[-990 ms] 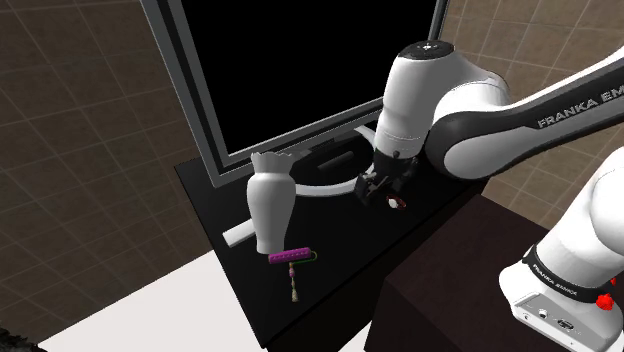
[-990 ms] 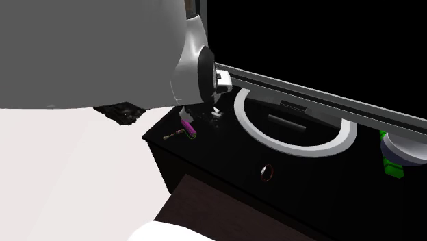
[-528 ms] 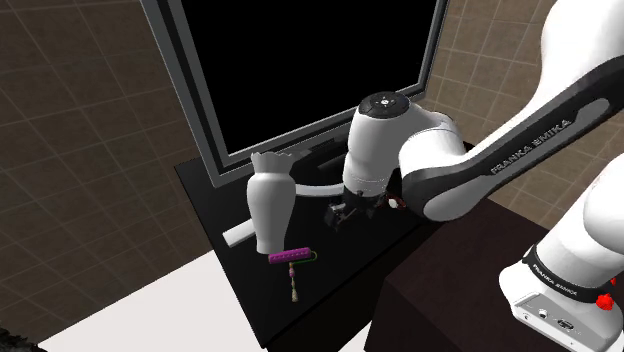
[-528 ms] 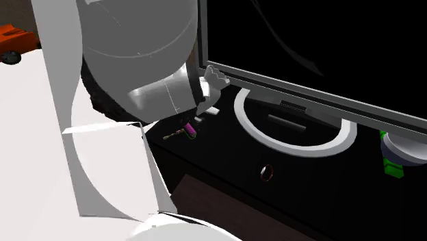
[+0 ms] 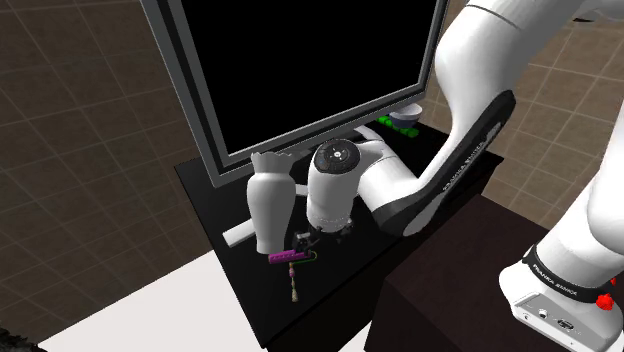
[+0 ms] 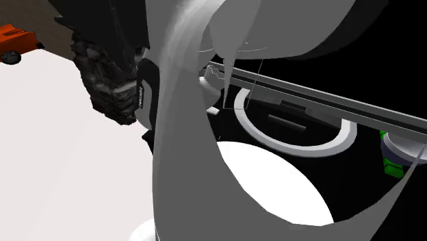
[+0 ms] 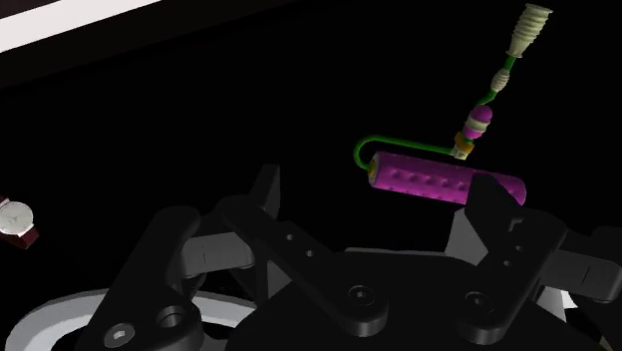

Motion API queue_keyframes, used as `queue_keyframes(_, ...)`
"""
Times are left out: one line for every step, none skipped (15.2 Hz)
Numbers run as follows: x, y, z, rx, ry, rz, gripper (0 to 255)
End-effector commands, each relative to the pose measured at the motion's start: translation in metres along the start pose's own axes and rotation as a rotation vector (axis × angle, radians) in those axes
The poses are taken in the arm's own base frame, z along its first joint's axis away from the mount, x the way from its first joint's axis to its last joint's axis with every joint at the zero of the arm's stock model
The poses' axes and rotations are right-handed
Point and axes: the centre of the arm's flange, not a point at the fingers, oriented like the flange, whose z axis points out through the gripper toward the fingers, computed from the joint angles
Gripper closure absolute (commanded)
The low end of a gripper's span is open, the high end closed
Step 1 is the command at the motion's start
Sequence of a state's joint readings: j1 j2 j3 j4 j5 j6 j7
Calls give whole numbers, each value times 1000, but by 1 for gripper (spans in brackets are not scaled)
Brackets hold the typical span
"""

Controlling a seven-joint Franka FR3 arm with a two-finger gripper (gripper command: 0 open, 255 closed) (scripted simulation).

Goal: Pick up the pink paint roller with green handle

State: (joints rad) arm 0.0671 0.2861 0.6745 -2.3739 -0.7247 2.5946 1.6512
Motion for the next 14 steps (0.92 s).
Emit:
queue_keyframes(-5, -21, 19, 3, 13, 15, 0)
queue_keyframes(-6, -32, 27, 5, 18, 23, 0)
queue_keyframes(-8, -42, 34, 7, 22, 30, 0)
queue_keyframes(-9, -52, 42, 9, 27, 38, 0)
queue_keyframes(-10, -62, 50, 10, 31, 45, 0)
queue_keyframes(-11, -73, 58, 12, 35, 53, 0)
queue_keyframes(-12, -83, 66, 14, 40, 60, 0)
queue_keyframes(-12, -85, 68, 14, 41, 62, 0)
queue_keyframes(-13, -85, 73, 14, 41, 62, 0)
queue_keyframes(-14, -85, 78, 14, 41, 62, 0)
queue_keyframes(-15, -85, 83, 14, 41, 62, 0)
queue_keyframes(-16, -85, 89, 14, 41, 62, 0)
queue_keyframes(-18, -85, 94, 14, 41, 62, 0)
queue_keyframes(-19, -85, 99, 14, 41, 62, 0)
